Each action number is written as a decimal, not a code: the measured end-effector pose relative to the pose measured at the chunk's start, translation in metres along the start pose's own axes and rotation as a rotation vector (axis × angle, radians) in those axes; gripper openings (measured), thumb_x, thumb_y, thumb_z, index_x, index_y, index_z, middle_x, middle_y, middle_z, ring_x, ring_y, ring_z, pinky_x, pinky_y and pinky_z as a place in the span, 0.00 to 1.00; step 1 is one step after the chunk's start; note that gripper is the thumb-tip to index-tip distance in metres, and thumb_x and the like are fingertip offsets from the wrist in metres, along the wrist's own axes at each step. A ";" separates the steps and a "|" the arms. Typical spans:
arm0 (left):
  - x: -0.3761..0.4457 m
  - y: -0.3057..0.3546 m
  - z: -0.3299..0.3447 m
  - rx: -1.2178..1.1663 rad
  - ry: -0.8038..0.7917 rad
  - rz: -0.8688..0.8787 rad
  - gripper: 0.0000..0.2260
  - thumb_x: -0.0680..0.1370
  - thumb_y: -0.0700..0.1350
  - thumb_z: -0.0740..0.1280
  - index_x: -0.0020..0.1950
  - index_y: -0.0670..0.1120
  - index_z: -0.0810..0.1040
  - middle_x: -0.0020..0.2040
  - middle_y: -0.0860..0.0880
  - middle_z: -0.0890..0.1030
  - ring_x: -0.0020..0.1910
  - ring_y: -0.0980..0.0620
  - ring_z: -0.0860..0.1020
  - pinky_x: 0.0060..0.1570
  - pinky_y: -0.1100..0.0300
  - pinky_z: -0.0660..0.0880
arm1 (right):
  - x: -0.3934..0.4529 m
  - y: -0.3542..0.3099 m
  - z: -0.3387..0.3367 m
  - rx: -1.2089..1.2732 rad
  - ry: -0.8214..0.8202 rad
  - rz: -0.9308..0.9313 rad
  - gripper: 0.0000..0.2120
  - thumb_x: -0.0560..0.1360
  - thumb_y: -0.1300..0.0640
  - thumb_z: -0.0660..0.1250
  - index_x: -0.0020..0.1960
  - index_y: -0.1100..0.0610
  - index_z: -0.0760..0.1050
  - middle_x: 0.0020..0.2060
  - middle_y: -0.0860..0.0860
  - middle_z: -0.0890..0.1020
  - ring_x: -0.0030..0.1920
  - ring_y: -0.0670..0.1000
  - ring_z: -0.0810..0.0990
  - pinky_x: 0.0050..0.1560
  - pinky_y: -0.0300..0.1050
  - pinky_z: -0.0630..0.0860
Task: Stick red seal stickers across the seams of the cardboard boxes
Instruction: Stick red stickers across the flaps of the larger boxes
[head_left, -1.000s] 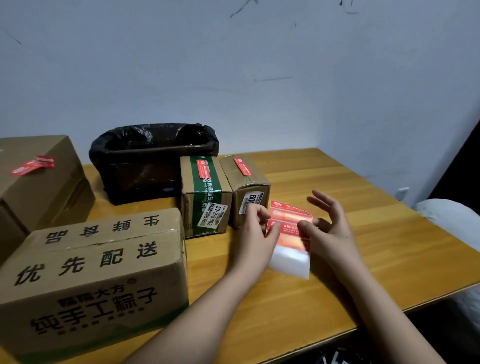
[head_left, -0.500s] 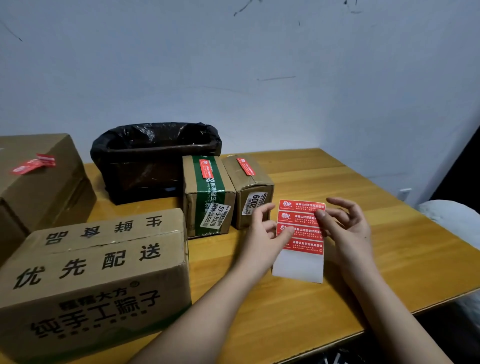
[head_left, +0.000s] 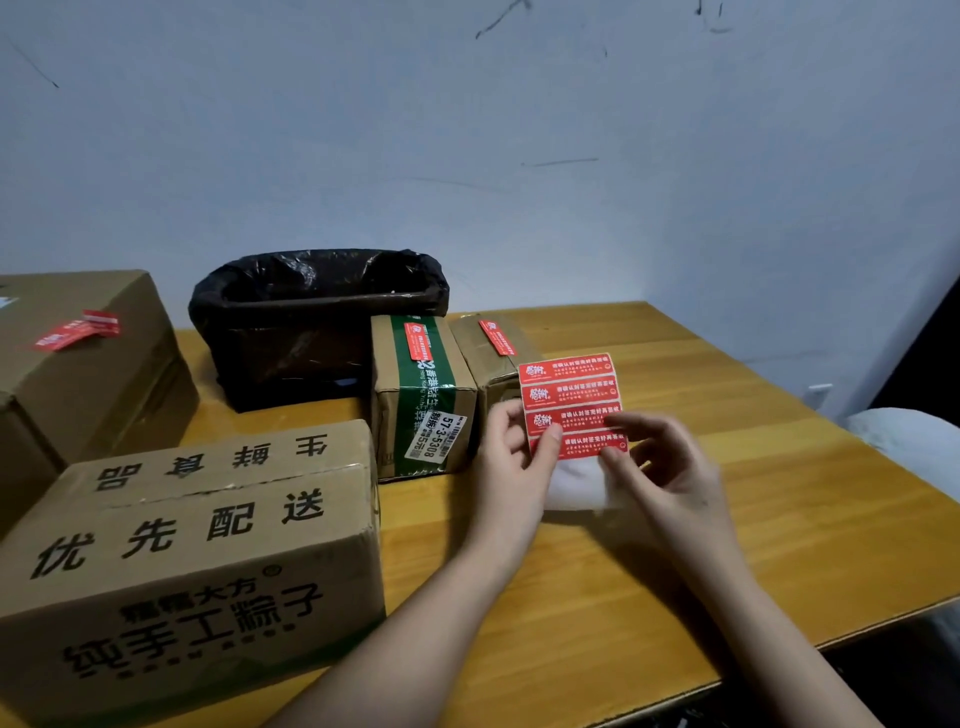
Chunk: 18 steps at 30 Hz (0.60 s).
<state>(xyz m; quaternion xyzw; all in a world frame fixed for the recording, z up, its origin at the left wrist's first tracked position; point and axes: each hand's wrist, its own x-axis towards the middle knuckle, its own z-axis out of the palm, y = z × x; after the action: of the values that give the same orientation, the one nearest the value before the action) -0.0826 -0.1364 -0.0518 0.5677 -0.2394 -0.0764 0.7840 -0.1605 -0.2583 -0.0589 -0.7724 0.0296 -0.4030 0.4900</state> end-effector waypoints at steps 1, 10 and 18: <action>-0.001 0.000 0.000 -0.010 0.004 0.031 0.17 0.77 0.35 0.66 0.59 0.54 0.68 0.52 0.48 0.82 0.50 0.52 0.83 0.48 0.64 0.77 | 0.001 0.001 0.000 0.010 0.007 0.014 0.16 0.72 0.65 0.71 0.55 0.49 0.78 0.46 0.47 0.81 0.37 0.45 0.77 0.39 0.37 0.74; -0.003 -0.001 0.001 0.242 -0.183 0.162 0.14 0.73 0.34 0.70 0.52 0.51 0.81 0.51 0.56 0.82 0.55 0.63 0.78 0.58 0.68 0.71 | 0.002 0.005 -0.003 0.162 -0.017 0.099 0.14 0.71 0.60 0.71 0.56 0.51 0.80 0.49 0.51 0.84 0.46 0.48 0.81 0.50 0.41 0.77; -0.002 -0.001 0.000 0.083 -0.175 0.035 0.19 0.70 0.29 0.68 0.54 0.50 0.77 0.53 0.52 0.81 0.49 0.60 0.80 0.51 0.66 0.75 | 0.002 0.001 -0.003 0.236 -0.006 0.161 0.11 0.71 0.59 0.68 0.53 0.56 0.80 0.47 0.55 0.84 0.45 0.47 0.81 0.47 0.38 0.76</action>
<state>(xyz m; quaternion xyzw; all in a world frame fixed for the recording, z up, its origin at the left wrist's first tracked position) -0.0841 -0.1364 -0.0531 0.5865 -0.3200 -0.1019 0.7370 -0.1601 -0.2621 -0.0580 -0.7057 0.0424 -0.3609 0.6082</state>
